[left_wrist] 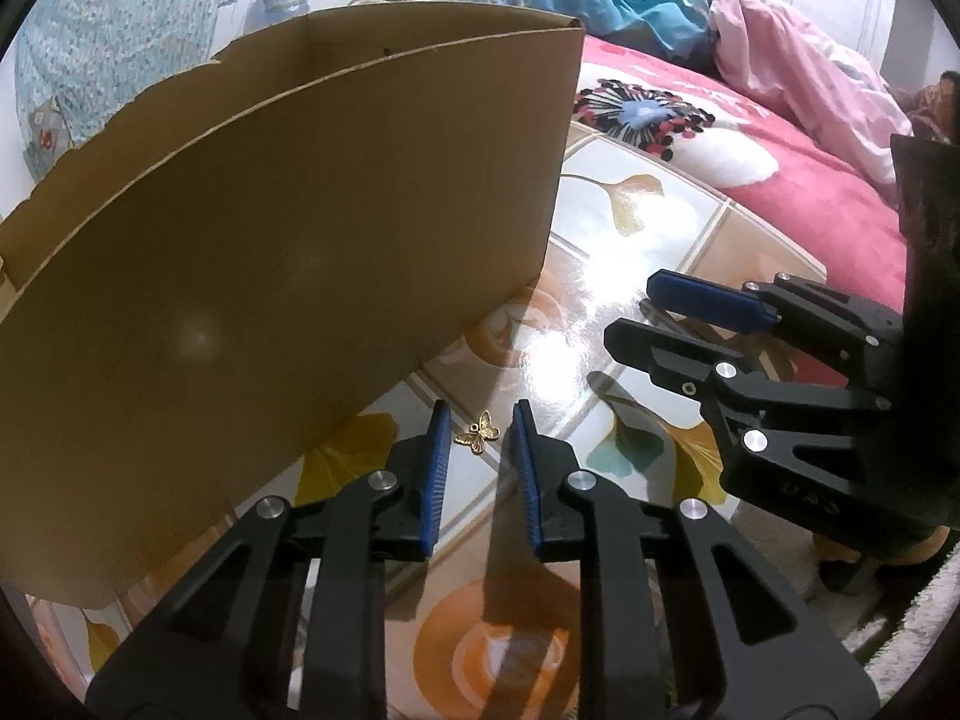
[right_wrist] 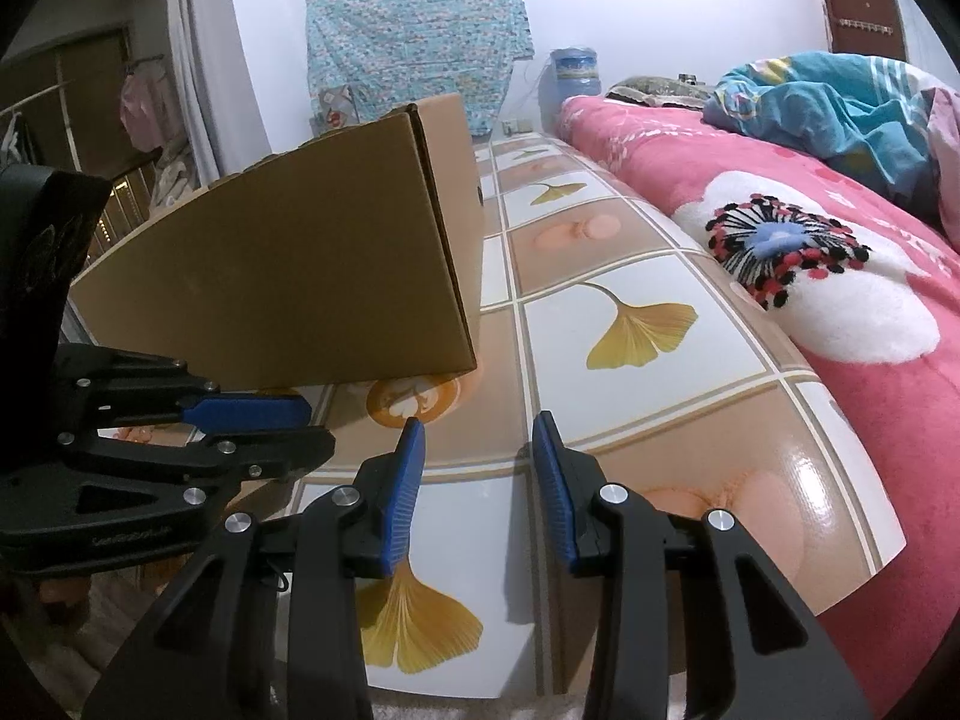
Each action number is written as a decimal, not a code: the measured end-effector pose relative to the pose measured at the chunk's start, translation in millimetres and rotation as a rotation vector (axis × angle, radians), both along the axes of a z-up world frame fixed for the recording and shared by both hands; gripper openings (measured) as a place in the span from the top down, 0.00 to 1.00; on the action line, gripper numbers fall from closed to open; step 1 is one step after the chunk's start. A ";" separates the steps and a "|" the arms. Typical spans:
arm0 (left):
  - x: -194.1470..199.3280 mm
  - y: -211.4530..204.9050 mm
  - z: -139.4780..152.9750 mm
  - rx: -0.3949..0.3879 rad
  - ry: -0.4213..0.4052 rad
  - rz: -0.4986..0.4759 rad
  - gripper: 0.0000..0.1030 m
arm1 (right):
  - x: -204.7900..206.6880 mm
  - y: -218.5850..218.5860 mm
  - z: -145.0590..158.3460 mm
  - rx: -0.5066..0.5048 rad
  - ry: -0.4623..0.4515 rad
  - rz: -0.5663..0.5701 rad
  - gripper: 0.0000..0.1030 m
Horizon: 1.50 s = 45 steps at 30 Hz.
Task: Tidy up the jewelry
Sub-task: 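Close the left gripper on the small gold flower charm, then lift the flower charm with the left gripper while the right gripper grasps the pink bead bracelet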
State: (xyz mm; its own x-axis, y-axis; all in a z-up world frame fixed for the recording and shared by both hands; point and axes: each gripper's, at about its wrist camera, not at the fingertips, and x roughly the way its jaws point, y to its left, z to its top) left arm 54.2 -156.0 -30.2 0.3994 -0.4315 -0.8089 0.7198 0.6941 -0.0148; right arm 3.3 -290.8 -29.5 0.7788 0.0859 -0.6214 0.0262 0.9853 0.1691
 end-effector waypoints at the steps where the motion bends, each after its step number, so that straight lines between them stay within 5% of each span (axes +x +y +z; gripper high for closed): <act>1: -0.4 -2.4 -0.2 0.005 -0.006 -0.003 0.81 | 0.3 0.0 -0.3 0.002 0.001 0.000 0.64; 13: -4.7 -9.0 -0.9 0.024 -0.029 -0.015 0.93 | 0.8 1.1 -0.6 0.001 0.000 0.001 0.64; 29: -7.3 7.4 11.6 -0.025 -0.031 0.001 0.93 | 0.7 1.8 -0.8 -0.001 0.001 0.001 0.64; 39: -9.4 68.1 45.7 -0.083 -0.042 0.109 0.93 | -2.5 15.1 13.1 -0.012 -0.025 0.039 0.64; 45: -18.2 131.3 68.2 -0.076 -0.107 0.265 0.93 | 3.0 55.4 20.9 0.030 -0.033 0.194 0.64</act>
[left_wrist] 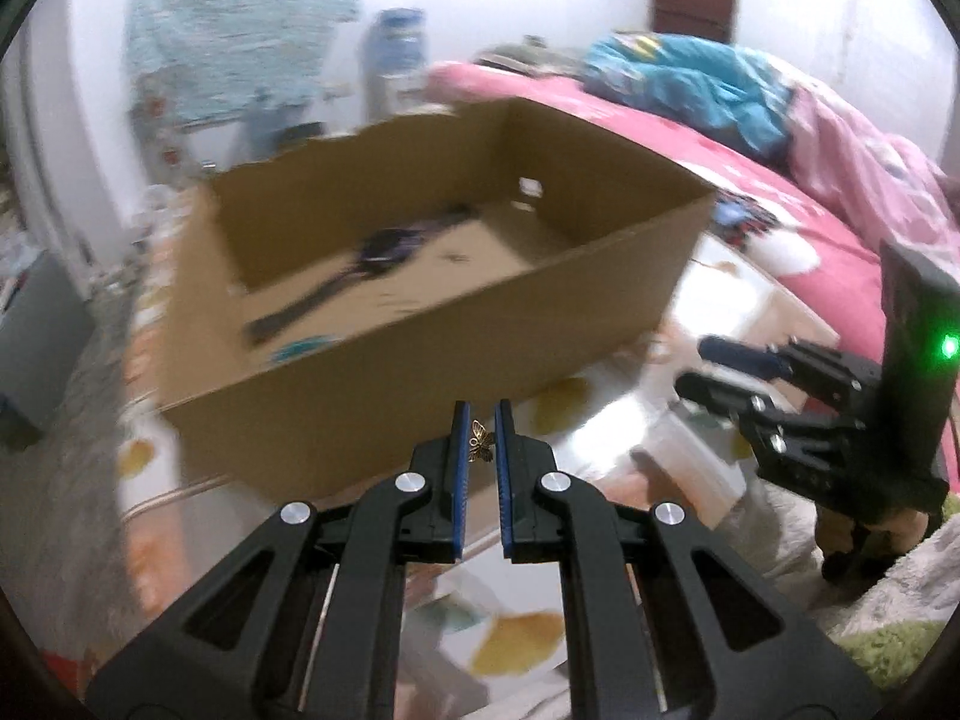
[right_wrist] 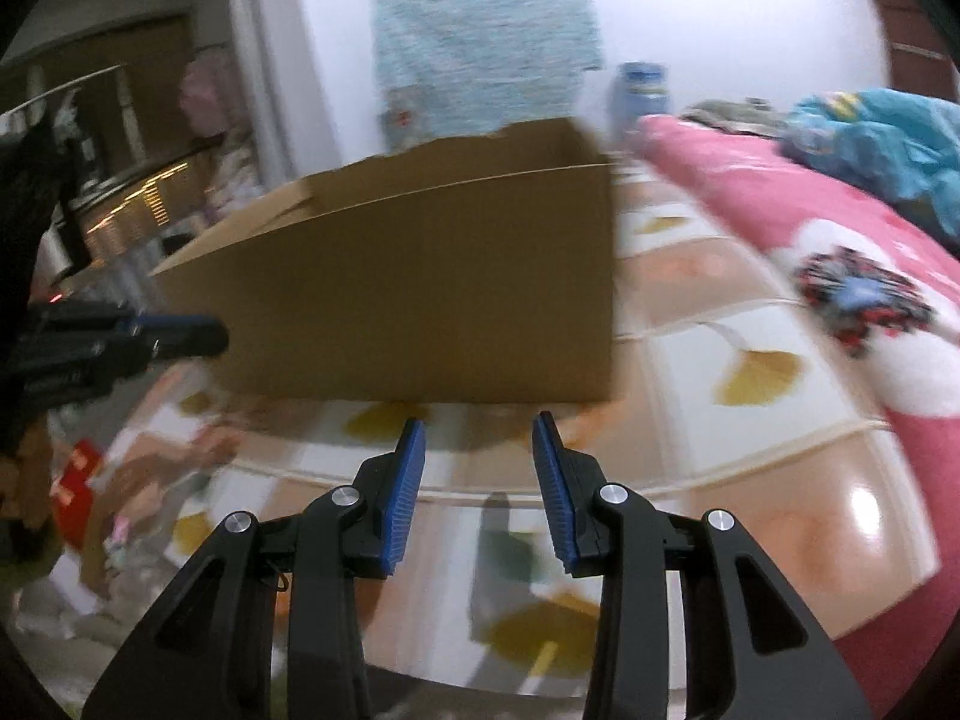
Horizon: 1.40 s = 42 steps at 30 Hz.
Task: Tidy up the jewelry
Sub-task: 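Lift the flower charm with the left gripper while the right gripper grasps the pink bead bracelet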
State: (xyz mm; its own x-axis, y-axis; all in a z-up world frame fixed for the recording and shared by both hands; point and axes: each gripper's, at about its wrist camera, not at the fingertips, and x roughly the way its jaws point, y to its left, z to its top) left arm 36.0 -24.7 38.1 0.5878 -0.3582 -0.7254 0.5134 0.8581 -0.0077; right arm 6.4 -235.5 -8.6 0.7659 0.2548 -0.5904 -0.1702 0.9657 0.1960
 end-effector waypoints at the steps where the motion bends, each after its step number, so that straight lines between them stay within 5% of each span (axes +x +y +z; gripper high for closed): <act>1: -1.9 10.5 2.3 -0.003 -0.007 0.028 0.93 | 1.4 7.3 0.1 0.010 0.005 0.027 0.64; 6: -11.7 54.2 2.1 -0.022 -0.020 0.139 0.93 | 13.8 56.5 -2.4 0.087 0.071 0.200 0.64; 21: -6.2 85.0 -33.9 0.015 0.011 0.233 0.93 | 48.6 146.9 -15.1 -0.092 0.151 0.337 0.76; 29: 3.8 76.3 -38.2 0.053 0.022 0.229 0.93 | 52.5 146.9 -16.8 -0.177 0.156 0.324 0.90; 42: 2.9 48.0 -37.5 0.094 0.010 0.184 0.93 | 43.0 97.7 -12.7 -0.161 0.178 0.207 0.90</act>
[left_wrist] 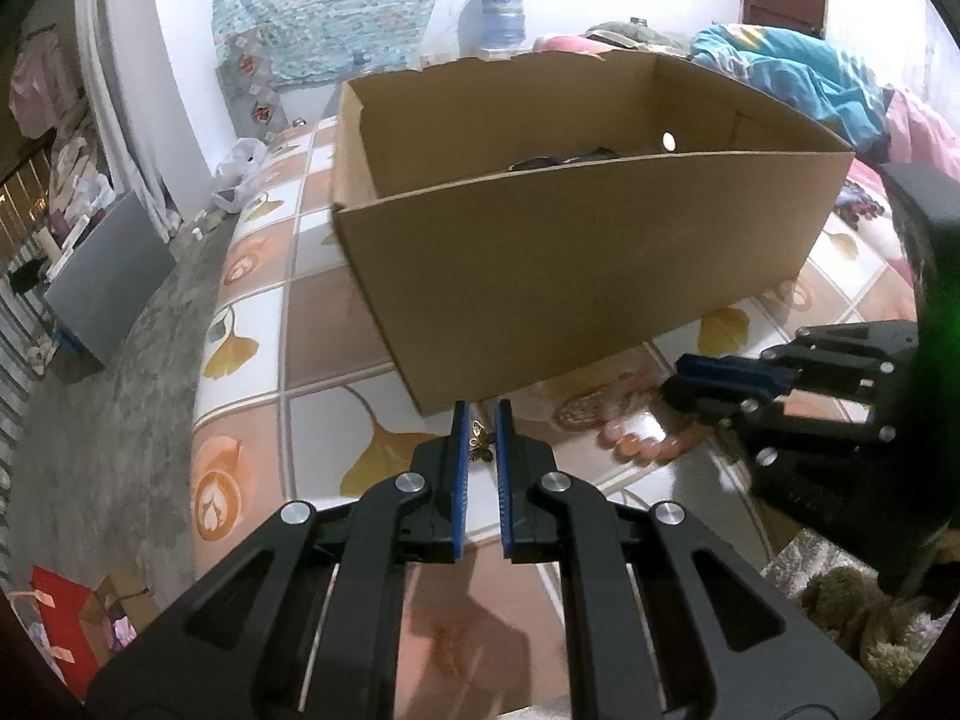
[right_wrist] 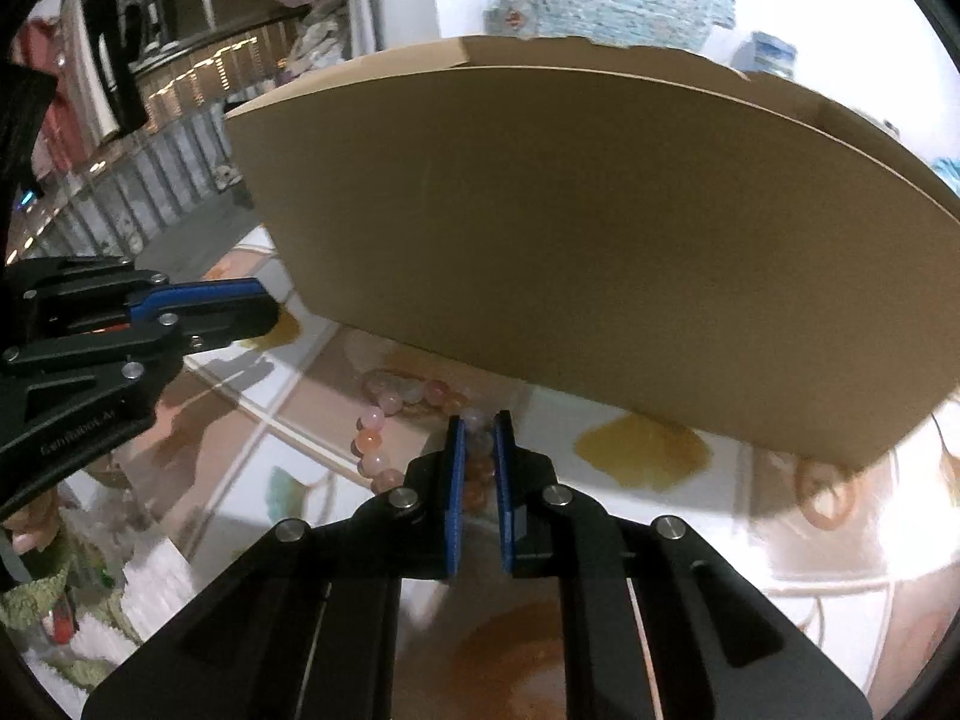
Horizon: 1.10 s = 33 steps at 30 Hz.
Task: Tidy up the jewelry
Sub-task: 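Lift the flower charm with the left gripper while the right gripper grasps the pink bead bracelet, then carry the flower charm with the left gripper while the right gripper carries the pink bracelet over the box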
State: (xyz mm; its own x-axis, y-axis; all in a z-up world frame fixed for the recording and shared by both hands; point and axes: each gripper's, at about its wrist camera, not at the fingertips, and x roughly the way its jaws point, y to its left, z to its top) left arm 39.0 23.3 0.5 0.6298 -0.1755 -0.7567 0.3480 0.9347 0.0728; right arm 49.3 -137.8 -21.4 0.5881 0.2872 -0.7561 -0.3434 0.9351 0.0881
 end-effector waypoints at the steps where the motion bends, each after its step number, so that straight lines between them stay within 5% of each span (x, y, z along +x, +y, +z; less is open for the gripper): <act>1: -0.5 -2.2 -0.2 0.002 0.000 -0.003 0.93 | 0.3 -0.7 -0.6 0.003 0.001 -0.007 0.90; 11: -6.9 -21.0 3.4 0.033 -0.013 -0.035 0.93 | -9.4 -42.0 3.3 0.052 -0.008 -0.090 0.90; 33: -30.7 -44.3 24.3 0.091 -0.074 -0.063 0.93 | -36.0 -62.7 35.7 0.092 -0.120 -0.128 0.91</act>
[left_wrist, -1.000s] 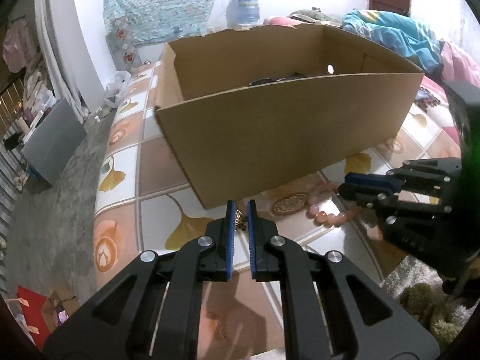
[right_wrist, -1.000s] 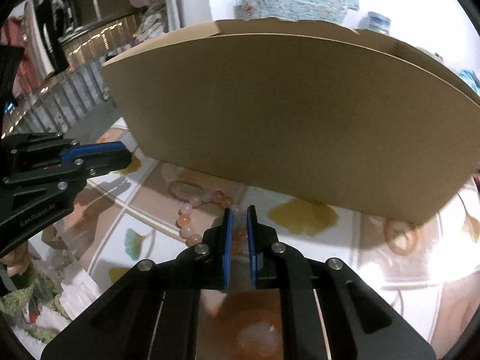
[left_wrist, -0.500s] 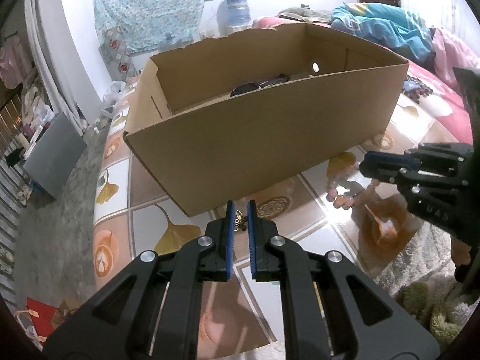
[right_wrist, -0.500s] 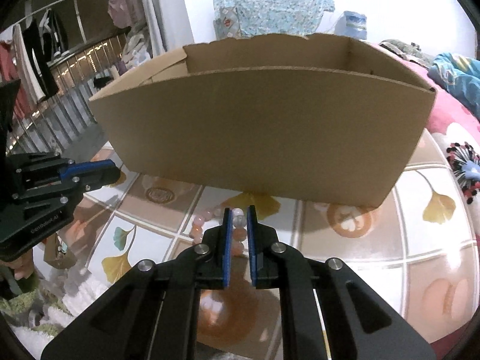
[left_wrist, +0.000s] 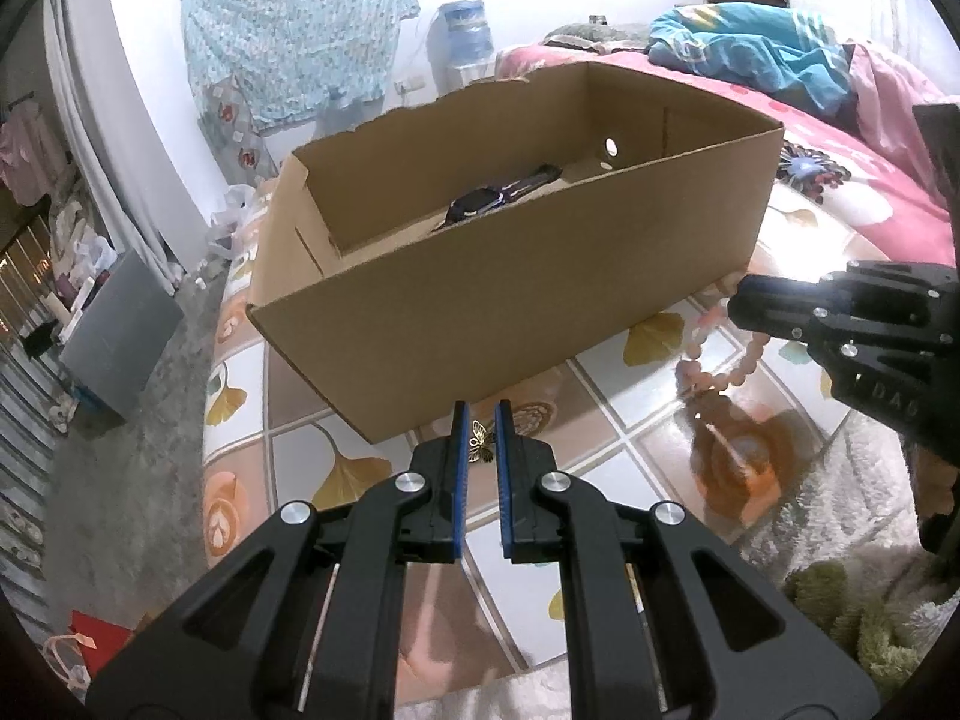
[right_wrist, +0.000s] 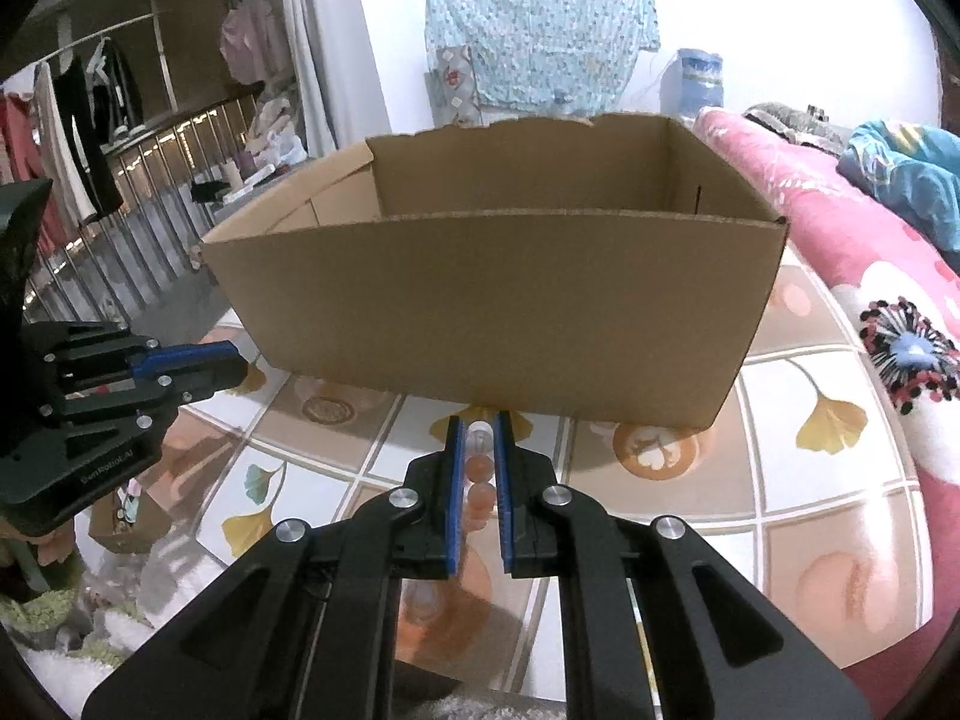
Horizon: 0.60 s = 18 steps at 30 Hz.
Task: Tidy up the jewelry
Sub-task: 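Carry the flower charm with the left gripper while the right gripper carries the pink bracelet over the box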
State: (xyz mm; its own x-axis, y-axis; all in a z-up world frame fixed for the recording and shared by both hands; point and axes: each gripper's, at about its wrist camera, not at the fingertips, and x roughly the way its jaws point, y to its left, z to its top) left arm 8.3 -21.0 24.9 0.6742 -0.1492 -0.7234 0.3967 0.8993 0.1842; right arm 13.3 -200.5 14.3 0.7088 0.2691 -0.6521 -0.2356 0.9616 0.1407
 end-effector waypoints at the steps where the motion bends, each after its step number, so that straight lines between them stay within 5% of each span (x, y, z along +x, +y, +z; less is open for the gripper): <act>1: -1.5 -1.0 1.5 0.002 -0.004 -0.001 0.93 | -1.6 -0.8 2.3 0.001 -0.008 0.000 0.91; 11: -18.8 -6.5 23.4 0.000 -0.060 -0.015 0.93 | -23.7 -4.6 27.8 0.006 -0.092 0.008 0.91; 18: -26.8 1.1 74.2 -0.094 -0.130 -0.052 0.93 | -27.1 -11.1 69.6 0.049 -0.149 0.038 0.91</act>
